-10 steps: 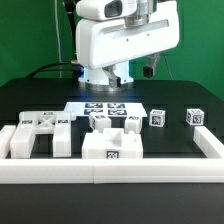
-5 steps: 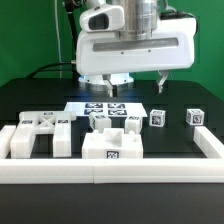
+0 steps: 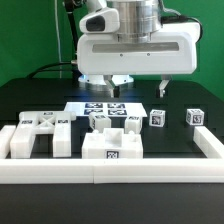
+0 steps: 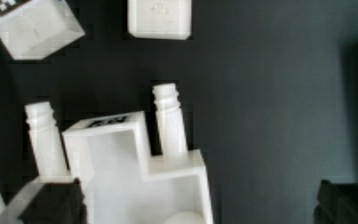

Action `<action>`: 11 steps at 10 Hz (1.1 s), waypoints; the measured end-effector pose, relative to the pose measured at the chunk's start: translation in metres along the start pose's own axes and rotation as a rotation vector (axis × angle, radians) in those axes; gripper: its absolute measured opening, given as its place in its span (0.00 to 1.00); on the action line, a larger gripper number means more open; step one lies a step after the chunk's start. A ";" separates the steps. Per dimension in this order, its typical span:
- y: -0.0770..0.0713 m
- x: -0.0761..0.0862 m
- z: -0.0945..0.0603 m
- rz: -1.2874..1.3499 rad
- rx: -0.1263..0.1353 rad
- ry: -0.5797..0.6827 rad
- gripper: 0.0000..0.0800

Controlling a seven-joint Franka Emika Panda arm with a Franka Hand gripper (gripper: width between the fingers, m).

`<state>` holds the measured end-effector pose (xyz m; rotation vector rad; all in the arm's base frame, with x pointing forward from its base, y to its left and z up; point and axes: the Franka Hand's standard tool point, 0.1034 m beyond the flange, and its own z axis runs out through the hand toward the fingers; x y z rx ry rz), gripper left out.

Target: Assemble chair

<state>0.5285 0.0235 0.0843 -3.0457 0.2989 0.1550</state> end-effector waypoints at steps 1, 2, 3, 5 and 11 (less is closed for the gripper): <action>0.001 0.007 0.011 -0.025 0.002 0.015 0.81; 0.000 0.017 0.016 -0.039 0.004 0.018 0.81; -0.003 0.029 0.018 -0.070 0.008 0.034 0.81; -0.007 0.047 0.018 -0.084 0.014 0.053 0.81; -0.002 0.051 0.035 -0.100 0.011 0.066 0.81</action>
Offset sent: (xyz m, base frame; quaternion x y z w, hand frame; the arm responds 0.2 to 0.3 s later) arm 0.0525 -0.0138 -0.0057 -0.0427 0.0530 -0.0916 0.9935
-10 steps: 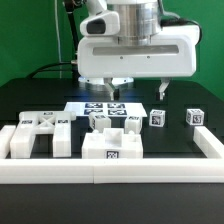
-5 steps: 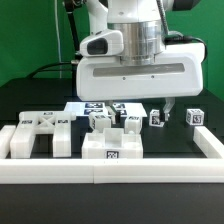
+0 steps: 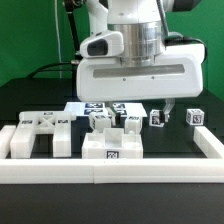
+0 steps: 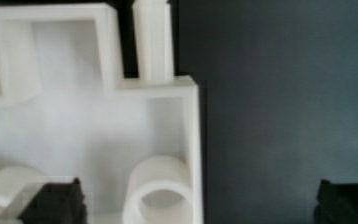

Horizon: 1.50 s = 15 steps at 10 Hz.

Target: Assemble chair

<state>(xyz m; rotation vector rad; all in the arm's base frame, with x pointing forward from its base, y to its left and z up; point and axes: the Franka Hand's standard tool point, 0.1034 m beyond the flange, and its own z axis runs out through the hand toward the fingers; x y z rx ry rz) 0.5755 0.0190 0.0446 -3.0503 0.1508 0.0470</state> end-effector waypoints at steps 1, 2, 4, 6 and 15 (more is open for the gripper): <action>0.004 0.002 0.008 -0.024 -0.002 -0.007 0.81; 0.004 0.006 0.010 -0.023 -0.001 -0.004 0.81; 0.004 0.003 0.020 -0.024 -0.002 -0.008 0.81; 0.004 -0.001 0.032 -0.026 -0.003 -0.009 0.81; 0.003 -0.003 0.037 -0.027 -0.004 -0.009 0.04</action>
Offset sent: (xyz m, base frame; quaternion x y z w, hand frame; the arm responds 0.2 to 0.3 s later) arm -0.0033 -0.0026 -0.0117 -0.0224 0.0228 0.0049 0.9995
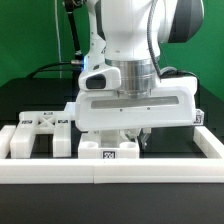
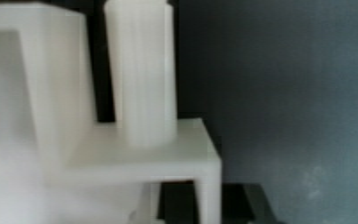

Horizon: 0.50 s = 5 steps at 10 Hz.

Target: Assemble chair

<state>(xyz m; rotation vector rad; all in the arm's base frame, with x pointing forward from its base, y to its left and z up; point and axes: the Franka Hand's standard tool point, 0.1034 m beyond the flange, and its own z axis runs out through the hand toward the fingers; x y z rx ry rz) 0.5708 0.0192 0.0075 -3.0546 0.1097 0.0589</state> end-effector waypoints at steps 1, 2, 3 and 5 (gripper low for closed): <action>0.000 0.000 0.000 0.000 0.000 0.000 0.04; 0.000 0.000 0.000 0.000 0.000 0.000 0.04; 0.000 0.000 0.000 0.000 0.000 0.000 0.04; 0.000 0.000 0.000 0.000 0.000 0.000 0.04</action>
Offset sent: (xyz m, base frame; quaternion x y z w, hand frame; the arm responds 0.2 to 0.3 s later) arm 0.0000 0.0000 0.0000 0.0000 0.0000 0.0000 1.0000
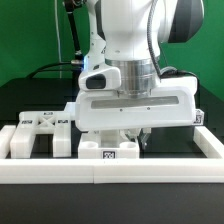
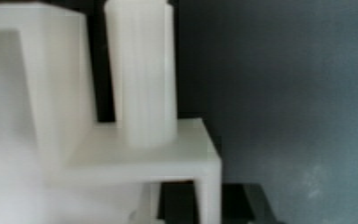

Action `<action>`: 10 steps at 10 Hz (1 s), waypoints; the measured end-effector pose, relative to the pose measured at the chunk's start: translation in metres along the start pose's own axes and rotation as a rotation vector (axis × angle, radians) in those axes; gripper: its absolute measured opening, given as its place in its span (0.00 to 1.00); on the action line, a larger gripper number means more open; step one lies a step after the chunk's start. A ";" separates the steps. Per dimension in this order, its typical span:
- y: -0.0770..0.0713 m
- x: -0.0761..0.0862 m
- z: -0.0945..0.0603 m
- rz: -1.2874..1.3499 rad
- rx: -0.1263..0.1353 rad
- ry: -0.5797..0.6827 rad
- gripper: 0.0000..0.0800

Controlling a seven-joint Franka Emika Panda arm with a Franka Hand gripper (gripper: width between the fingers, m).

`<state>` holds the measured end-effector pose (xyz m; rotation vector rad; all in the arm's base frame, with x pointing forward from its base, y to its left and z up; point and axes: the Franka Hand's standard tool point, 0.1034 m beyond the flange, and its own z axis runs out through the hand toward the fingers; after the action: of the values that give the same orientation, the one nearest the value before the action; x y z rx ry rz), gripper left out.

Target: Assemble chair

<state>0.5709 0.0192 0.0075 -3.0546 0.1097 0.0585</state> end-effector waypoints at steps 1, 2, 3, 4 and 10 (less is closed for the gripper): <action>-0.001 0.000 0.000 -0.001 0.000 0.000 0.04; -0.011 0.000 0.000 -0.006 0.003 0.000 0.04; -0.021 0.001 0.000 -0.022 0.006 0.000 0.04; -0.033 0.002 0.001 -0.035 0.012 0.002 0.04; -0.104 0.013 0.000 -0.087 0.029 0.028 0.04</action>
Offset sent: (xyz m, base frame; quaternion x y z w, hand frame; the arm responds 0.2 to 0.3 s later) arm 0.0113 0.0494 -0.0018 0.0392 -0.0129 -0.0132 0.9991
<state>0.5918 0.1218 0.0156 -3.0279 -0.0206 0.0088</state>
